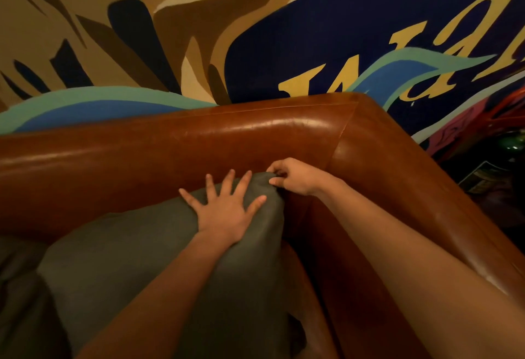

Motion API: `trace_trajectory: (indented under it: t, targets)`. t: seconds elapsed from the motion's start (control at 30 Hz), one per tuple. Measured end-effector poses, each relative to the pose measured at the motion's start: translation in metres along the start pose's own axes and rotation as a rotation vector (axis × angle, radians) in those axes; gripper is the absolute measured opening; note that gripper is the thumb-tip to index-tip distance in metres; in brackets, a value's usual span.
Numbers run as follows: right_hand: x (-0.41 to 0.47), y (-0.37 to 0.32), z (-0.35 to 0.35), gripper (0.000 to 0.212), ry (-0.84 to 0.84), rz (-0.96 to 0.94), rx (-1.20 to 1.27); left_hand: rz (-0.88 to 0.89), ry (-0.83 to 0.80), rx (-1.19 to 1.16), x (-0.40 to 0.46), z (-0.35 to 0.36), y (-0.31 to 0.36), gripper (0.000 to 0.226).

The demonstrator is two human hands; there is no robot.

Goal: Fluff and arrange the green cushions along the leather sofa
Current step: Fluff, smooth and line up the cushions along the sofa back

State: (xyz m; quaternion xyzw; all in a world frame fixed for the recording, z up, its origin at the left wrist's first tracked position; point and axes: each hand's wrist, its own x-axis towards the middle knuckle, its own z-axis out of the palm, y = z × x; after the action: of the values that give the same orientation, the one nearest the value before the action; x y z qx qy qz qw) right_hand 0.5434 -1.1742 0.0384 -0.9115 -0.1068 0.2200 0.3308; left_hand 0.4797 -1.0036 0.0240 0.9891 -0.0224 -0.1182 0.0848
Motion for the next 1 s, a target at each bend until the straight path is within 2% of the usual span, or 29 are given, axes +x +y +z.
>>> trace_trajectory:
  t: [0.07, 0.17, 0.2, 0.3, 0.37, 0.47, 0.57, 0.6, 0.67, 0.73, 0.77, 0.87, 0.97, 1.0]
  targets:
    - [-0.003, 0.003, -0.004, 0.018, 0.040, -0.012, -0.048, -0.002, -0.006, -0.009, 0.002, 0.006, 0.005, 0.059]
    - [-0.003, 0.004, 0.006, 0.022, 0.163, -0.029, -0.271, -0.023, 0.056, 0.012, -0.001, 0.013, 0.002, 0.055]
    - [-0.002, 0.006, 0.011, 0.024, 0.191, -0.020, -0.232, -0.026, 0.068, 0.001, 0.000, 0.013, 0.000, 0.055]
    - [-0.008, 0.015, 0.008, 0.032, 0.133, 0.083, 0.211, -0.037, 0.095, -0.082, 0.002, 0.009, 0.001, 0.047]
    - [-0.010, 0.021, 0.002, 0.025, 0.078, 0.103, 0.235, -0.036, 0.128, -0.131, 0.002, 0.007, 0.002, 0.039]
    - [-0.012, 0.019, 0.004, 0.011, 0.118, 0.100, 0.213, -0.036, 0.183, -0.151, 0.001, 0.007, 0.003, 0.033]
    - [-0.013, 0.018, 0.007, 0.018, 0.161, 0.070, 0.152, -0.047, 0.214, -0.157, 0.001, 0.006, -0.002, 0.030]
    - [-0.015, 0.018, 0.008, 0.023, 0.162, 0.068, 0.186, -0.052, 0.216, -0.168, 0.000, 0.005, -0.003, 0.030]
    - [-0.021, 0.018, 0.009, 0.025, 0.146, 0.103, 0.426, -0.064, 0.221, -0.205, -0.001, 0.004, -0.004, 0.028]
    - [-0.023, 0.016, 0.009, 0.013, 0.145, 0.131, 0.573, -0.063, 0.238, -0.249, 0.000, 0.003, -0.003, 0.025]
    - [-0.022, 0.016, 0.010, 0.003, 0.180, 0.126, 0.516, -0.060, 0.243, -0.267, 0.001, 0.002, -0.001, 0.023]
    - [-0.016, 0.014, 0.015, 0.012, 0.313, 0.137, 0.284, -0.075, 0.270, -0.297, 0.003, 0.000, 0.003, 0.014]
    - [-0.016, 0.014, 0.021, 0.003, 0.384, 0.103, 0.213, -0.097, 0.293, -0.316, 0.001, 0.000, 0.001, 0.012]
    - [-0.018, 0.016, 0.023, 0.009, 0.369, 0.108, 0.225, -0.098, 0.288, -0.317, 0.000, 0.000, -0.001, 0.017]
